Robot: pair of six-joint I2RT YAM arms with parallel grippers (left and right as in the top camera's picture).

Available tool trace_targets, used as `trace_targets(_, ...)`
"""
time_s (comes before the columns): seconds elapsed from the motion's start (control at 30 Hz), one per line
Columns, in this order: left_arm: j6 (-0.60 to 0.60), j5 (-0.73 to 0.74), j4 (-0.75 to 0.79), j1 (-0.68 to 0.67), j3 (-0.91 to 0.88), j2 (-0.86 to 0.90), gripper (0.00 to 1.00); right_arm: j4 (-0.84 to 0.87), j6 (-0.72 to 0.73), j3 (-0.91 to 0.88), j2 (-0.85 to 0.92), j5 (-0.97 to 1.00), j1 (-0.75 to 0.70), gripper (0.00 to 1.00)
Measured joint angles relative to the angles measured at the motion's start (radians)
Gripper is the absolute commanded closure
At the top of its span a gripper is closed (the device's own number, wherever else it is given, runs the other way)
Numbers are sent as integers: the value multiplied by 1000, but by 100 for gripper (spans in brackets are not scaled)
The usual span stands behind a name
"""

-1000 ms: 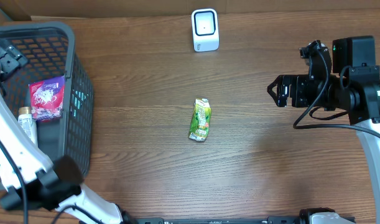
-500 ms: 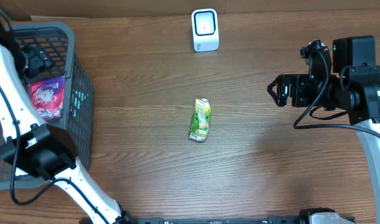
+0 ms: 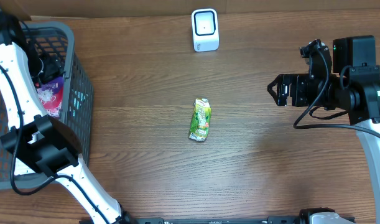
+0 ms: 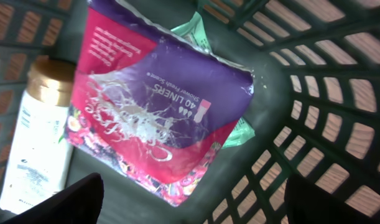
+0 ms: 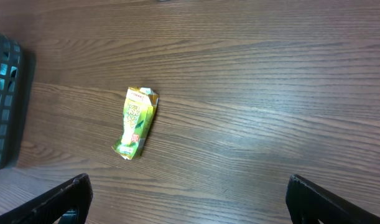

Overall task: Scan the item barcode
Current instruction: 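Grasp the purple pad pack with the left gripper, then place the purple pad pack left of the green tea carton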

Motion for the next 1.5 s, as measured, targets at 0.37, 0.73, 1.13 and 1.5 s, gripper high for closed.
trace_targets(0.37,2,-5,183,0,-246,0,17,1,0,0,0,0,0,0)
trace_targets(0.73,34,-40,270,0,-309,0,96,2,0,0,0,0,0,0)
trace_targets(1.13,18,-31,61,0,-138,0,96,2,0,0,0,0,0,0)
trace_targets(1.5,-80,-42,-105,6,80,-292,96,4,0,0,2,1,0,0)
